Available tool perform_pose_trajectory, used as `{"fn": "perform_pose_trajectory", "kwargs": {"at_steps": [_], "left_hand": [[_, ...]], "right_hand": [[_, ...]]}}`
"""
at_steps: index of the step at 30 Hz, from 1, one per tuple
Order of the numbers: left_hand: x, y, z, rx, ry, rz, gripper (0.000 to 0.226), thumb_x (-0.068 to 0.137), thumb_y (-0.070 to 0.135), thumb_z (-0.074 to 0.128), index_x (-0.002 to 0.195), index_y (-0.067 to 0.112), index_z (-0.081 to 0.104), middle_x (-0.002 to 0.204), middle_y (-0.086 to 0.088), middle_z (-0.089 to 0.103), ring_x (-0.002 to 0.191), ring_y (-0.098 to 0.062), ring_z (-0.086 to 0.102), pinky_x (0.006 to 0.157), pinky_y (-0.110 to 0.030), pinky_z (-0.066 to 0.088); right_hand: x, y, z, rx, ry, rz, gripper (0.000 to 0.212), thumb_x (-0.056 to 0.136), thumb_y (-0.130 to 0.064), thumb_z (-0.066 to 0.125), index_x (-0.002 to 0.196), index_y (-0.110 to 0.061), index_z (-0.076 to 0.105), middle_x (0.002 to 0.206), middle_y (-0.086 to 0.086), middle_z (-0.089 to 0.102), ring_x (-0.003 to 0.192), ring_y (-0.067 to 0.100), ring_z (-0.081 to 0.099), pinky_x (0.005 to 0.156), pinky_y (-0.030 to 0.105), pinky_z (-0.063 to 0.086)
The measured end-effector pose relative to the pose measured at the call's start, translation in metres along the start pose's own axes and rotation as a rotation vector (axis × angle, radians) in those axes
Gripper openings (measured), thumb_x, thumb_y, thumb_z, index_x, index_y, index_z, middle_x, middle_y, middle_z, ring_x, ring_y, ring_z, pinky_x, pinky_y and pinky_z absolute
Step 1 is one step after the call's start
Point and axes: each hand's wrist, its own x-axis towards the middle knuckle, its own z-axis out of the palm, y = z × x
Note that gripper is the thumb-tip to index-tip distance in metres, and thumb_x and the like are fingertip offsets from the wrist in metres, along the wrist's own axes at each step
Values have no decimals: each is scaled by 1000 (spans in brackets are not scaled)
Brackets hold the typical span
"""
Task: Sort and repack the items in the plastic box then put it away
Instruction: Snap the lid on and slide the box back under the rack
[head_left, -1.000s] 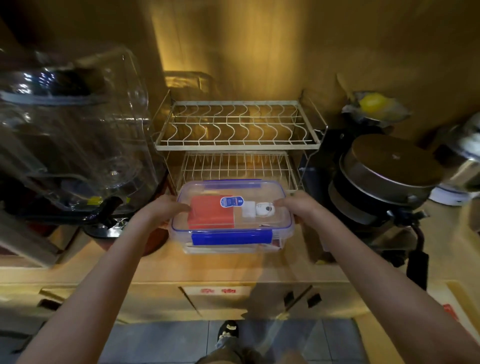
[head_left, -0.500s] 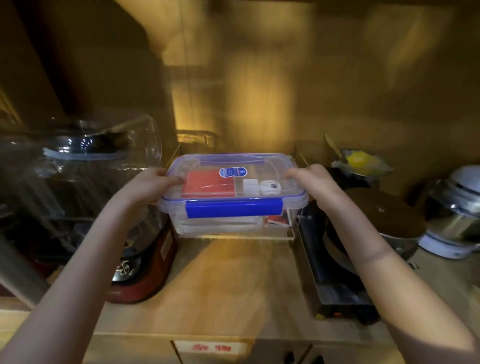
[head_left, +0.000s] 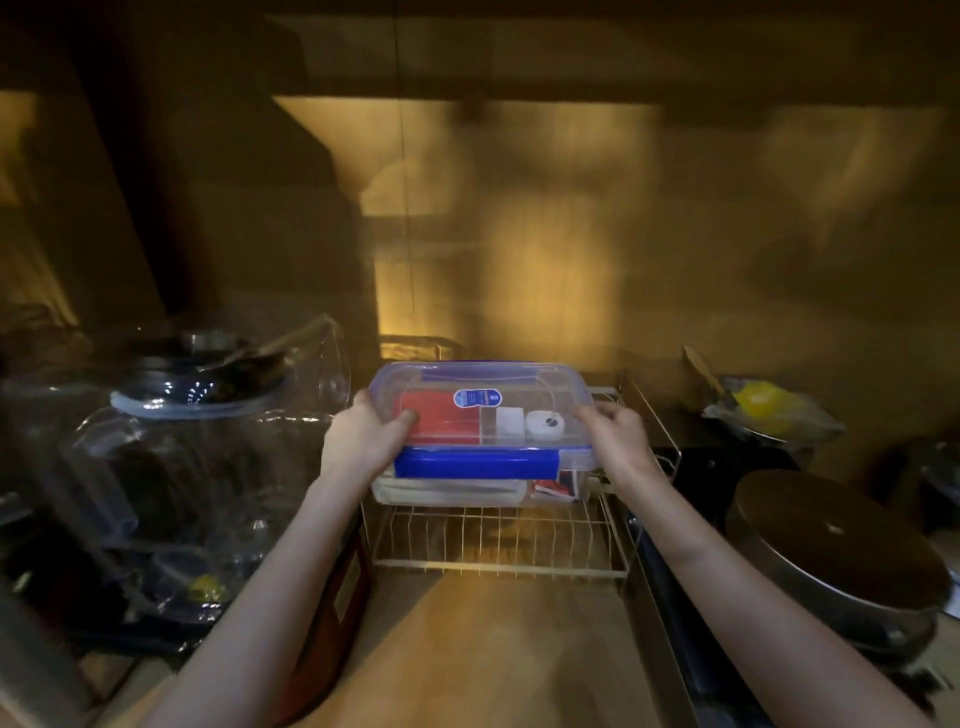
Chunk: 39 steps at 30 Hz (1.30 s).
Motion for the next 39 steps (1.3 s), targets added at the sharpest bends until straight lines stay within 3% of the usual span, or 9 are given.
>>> {"fn": "perform_pose_trajectory", "kwargs": {"at_steps": [5, 9, 13, 19, 22, 25, 28, 34, 39], "left_hand": [[29, -5, 11, 156, -28, -17, 58, 89, 45, 47, 133, 9, 33, 118, -18, 59, 102, -31, 61, 87, -45, 54], [53, -2, 20, 321, -26, -18, 53, 90, 48, 41, 129, 12, 38, 121, -17, 54, 106, -31, 57, 91, -44, 50], [67, 8, 35, 576, -13, 70, 55, 93, 50, 26, 131, 15, 45, 140, -19, 42, 129, -35, 40, 109, -52, 29], [94, 14, 53, 625, -82, 159, 64, 93, 53, 14, 138, 14, 37, 150, -15, 31, 142, -31, 18, 119, -50, 8], [106, 12, 57, 625, -66, 168, 62, 94, 52, 15, 139, 14, 34, 150, -14, 32, 142, -31, 20, 118, -50, 11], [119, 9, 58, 627, -63, 176, 60, 94, 50, 17, 141, 15, 28, 153, -14, 25, 143, -31, 17, 117, -51, 15], [128, 8, 61, 650, -74, 171, 61, 94, 50, 17, 143, 14, 20, 154, -14, 22, 143, -32, 16, 117, -51, 16], [132, 10, 64, 672, -93, 156, 62, 94, 49, 18, 144, 14, 16, 155, -16, 18, 143, -34, 15, 116, -53, 17], [130, 19, 60, 772, -121, 111, 62, 95, 47, 19, 142, 6, 23, 148, -23, 30, 136, -37, 30, 108, -49, 32]], "right_hand": [[28, 8, 12, 7, -16, 26, 10, 91, -20, 55, 100, -17, 56, 82, 0, 63, 74, 13, 64, 60, 24, 48], [51, 15, 22, -3, 11, 63, 8, 89, -23, 57, 94, -17, 54, 81, 3, 64, 73, 17, 65, 60, 27, 51], [70, 16, 31, 20, 41, 85, 14, 89, -25, 58, 98, -14, 56, 81, 3, 63, 70, 14, 63, 54, 24, 46], [97, 13, 40, 3, 47, 90, 21, 92, -24, 53, 108, -10, 55, 84, 3, 61, 71, 12, 62, 53, 22, 42], [110, 11, 44, -38, 24, 104, 24, 92, -22, 52, 111, -7, 55, 87, 5, 60, 74, 14, 60, 56, 25, 43], [121, 13, 53, -64, 38, 105, 31, 92, -25, 52, 118, -9, 55, 105, 12, 63, 92, 23, 63, 79, 37, 52], [128, 17, 57, -65, 65, 114, 40, 91, -29, 53, 127, -12, 50, 118, 13, 60, 104, 26, 60, 95, 47, 48], [133, 21, 56, -85, 70, 91, 39, 91, -29, 52, 126, -13, 50, 115, 10, 61, 102, 23, 60, 94, 44, 49], [132, 2, 50, -505, 120, -6, 43, 91, -40, 50, 127, -16, 46, 136, 10, 41, 120, 26, 49, 96, 45, 48]]}}
